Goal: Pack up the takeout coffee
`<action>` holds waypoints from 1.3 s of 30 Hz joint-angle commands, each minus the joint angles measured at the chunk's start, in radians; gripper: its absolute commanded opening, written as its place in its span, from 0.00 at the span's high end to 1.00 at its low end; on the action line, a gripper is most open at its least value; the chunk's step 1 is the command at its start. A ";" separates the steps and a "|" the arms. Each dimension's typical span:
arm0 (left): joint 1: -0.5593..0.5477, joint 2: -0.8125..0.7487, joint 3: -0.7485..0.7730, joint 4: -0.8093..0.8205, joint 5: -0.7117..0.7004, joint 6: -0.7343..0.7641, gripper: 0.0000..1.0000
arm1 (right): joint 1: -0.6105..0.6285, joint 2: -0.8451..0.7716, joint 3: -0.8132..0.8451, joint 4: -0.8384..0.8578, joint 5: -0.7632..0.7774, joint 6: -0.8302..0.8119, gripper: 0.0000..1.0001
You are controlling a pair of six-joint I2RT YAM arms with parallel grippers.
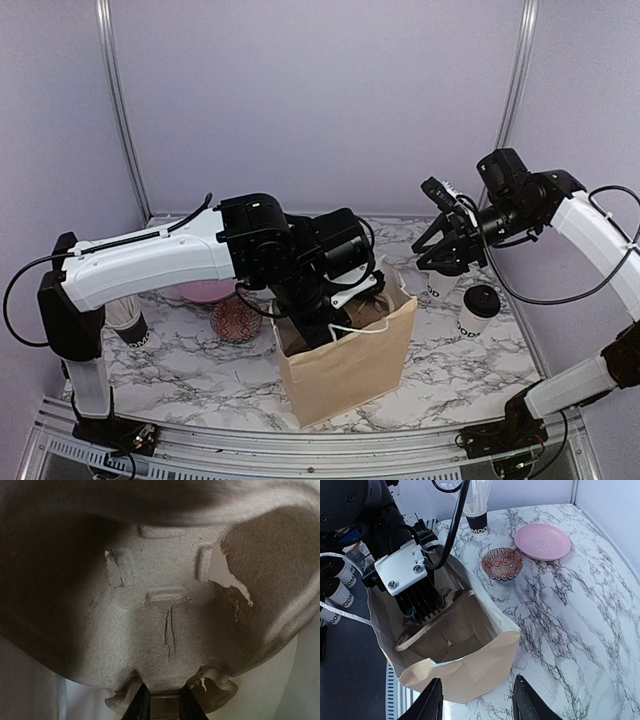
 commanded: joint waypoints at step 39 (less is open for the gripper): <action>0.007 0.102 0.131 -0.100 -0.032 -0.086 0.45 | -0.009 -0.056 -0.136 0.038 -0.007 -0.037 0.54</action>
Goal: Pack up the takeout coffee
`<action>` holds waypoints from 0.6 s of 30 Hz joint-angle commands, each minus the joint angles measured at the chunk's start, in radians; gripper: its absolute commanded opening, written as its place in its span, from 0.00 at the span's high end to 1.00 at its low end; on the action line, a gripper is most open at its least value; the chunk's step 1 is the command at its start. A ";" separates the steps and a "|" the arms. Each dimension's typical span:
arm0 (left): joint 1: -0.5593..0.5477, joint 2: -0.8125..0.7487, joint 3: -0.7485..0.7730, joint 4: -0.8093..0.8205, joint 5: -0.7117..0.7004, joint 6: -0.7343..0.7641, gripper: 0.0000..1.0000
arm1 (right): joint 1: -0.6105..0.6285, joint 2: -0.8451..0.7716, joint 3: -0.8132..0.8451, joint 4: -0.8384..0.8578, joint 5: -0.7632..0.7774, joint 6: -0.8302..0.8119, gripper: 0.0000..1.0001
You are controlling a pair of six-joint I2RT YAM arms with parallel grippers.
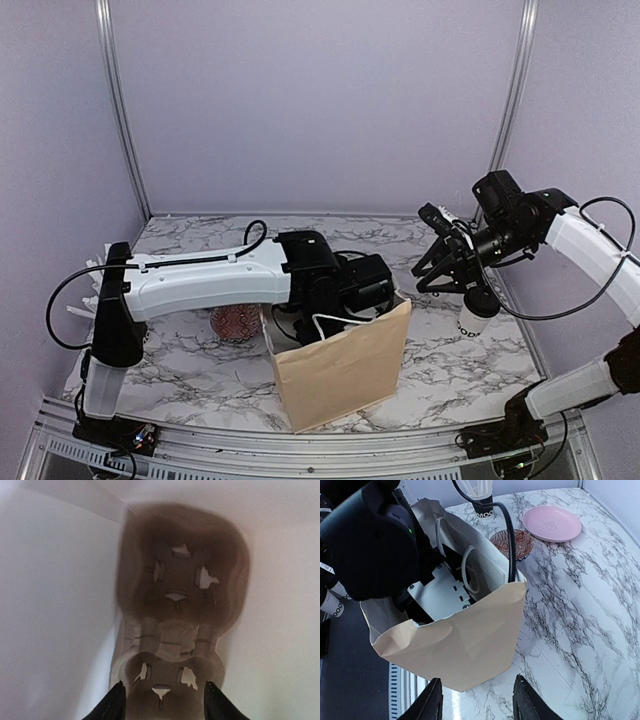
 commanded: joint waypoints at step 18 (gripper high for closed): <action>-0.001 -0.243 0.134 0.095 -0.113 -0.011 0.41 | -0.008 -0.015 0.046 0.007 -0.077 0.019 0.53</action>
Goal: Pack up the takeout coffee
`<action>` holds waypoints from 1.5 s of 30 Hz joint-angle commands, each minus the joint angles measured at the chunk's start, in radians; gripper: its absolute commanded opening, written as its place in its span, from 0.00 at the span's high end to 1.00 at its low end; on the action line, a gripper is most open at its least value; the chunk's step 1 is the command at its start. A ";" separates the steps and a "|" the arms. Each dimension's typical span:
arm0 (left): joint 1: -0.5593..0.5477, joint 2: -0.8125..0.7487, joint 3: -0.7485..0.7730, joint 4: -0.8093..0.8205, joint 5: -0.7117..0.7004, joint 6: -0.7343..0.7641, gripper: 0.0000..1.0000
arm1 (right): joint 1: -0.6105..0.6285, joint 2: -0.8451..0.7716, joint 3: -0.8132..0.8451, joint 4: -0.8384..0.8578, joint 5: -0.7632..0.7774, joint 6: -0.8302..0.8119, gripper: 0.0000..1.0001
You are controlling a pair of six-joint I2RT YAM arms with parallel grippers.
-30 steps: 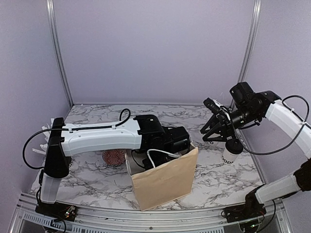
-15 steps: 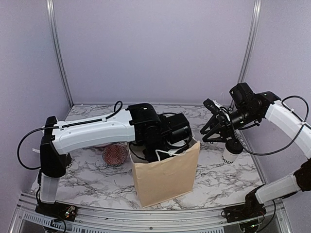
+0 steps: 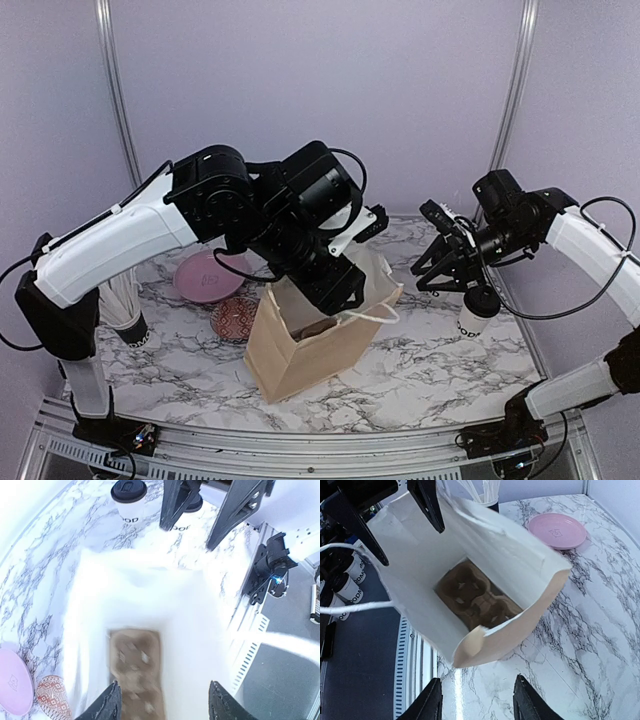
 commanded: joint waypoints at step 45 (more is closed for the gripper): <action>0.214 -0.291 -0.588 0.813 0.254 -0.325 0.44 | 0.171 -0.046 0.112 0.131 -0.071 -0.005 0.37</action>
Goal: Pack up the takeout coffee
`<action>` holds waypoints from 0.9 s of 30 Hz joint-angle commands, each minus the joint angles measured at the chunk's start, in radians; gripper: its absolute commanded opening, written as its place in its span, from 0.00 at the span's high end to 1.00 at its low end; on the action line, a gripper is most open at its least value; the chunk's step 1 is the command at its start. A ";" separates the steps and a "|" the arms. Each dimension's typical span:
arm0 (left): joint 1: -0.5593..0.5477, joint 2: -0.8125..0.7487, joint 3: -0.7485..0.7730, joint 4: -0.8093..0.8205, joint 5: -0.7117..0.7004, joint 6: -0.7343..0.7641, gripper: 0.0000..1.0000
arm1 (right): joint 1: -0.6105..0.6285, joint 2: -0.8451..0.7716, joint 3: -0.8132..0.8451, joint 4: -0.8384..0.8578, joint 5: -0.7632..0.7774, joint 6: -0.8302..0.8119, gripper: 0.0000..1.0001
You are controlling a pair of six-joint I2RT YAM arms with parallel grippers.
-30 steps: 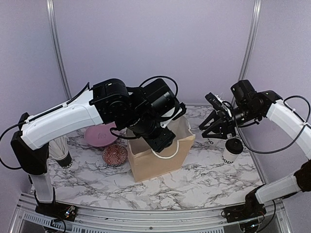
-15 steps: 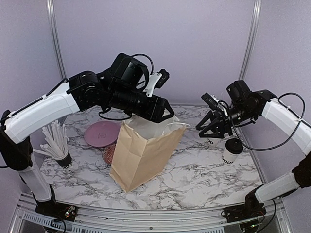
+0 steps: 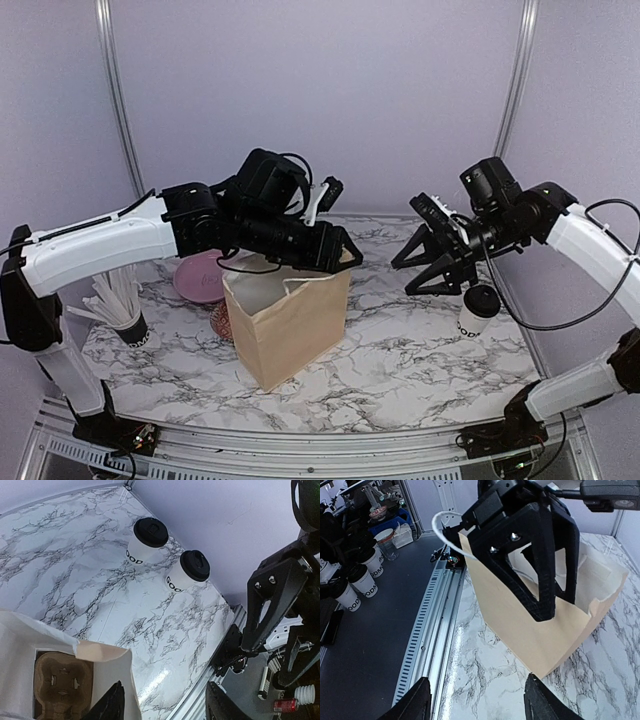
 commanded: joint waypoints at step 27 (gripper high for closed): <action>0.057 -0.436 -0.113 -0.063 -0.333 -0.010 0.35 | 0.016 0.011 0.035 0.087 -0.018 0.014 0.38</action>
